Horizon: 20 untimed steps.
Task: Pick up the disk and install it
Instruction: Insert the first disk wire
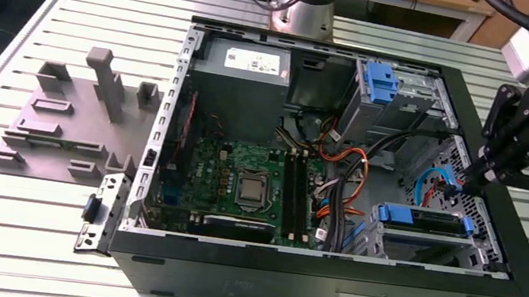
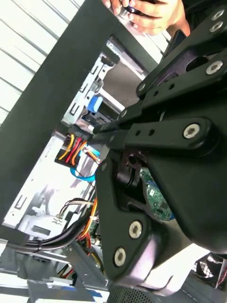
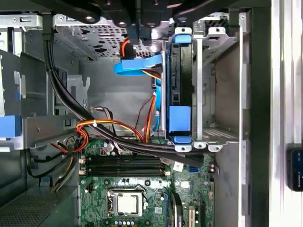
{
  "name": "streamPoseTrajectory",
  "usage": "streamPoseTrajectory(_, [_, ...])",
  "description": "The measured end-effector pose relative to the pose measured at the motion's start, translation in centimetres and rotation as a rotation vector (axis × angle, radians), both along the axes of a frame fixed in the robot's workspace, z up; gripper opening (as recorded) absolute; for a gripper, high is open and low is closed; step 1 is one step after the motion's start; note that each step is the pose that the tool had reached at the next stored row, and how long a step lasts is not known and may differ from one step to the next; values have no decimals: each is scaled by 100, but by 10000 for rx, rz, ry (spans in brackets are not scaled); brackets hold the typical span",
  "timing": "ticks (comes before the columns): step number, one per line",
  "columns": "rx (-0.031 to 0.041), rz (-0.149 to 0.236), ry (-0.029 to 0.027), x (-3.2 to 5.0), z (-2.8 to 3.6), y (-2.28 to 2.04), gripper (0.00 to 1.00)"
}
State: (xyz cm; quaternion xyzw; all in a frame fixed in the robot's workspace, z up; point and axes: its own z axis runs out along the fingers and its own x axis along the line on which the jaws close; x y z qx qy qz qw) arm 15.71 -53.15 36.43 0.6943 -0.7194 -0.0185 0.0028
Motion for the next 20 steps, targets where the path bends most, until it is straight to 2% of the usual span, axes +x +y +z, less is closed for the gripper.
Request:
streamPoseTrajectory(1, [-6,0,0,4,-11,8,18])
streamPoseTrajectory(4, [-76,0,0,19,-34,36,18])
streamPoseTrajectory(5, [-128,0,0,23,-39,46,19])
streamPoseTrajectory(7, [-273,0,0,30,-47,69,19])
streamPoseTrajectory(8, [-341,0,0,34,-51,81,25])
streamPoseTrajectory(9, [-422,0,0,37,-54,93,25])
streamPoseTrajectory(12, [-807,0,0,42,-60,130,25])
streamPoseTrajectory(13, [-895,0,0,44,-64,141,25])
streamPoseTrajectory(14, [-925,0,1,47,-67,150,25])
streamPoseTrajectory(17, [-943,-1,5,53,-83,166,25])
streamPoseTrajectory(20, [-1031,0,5,54,-103,168,25])
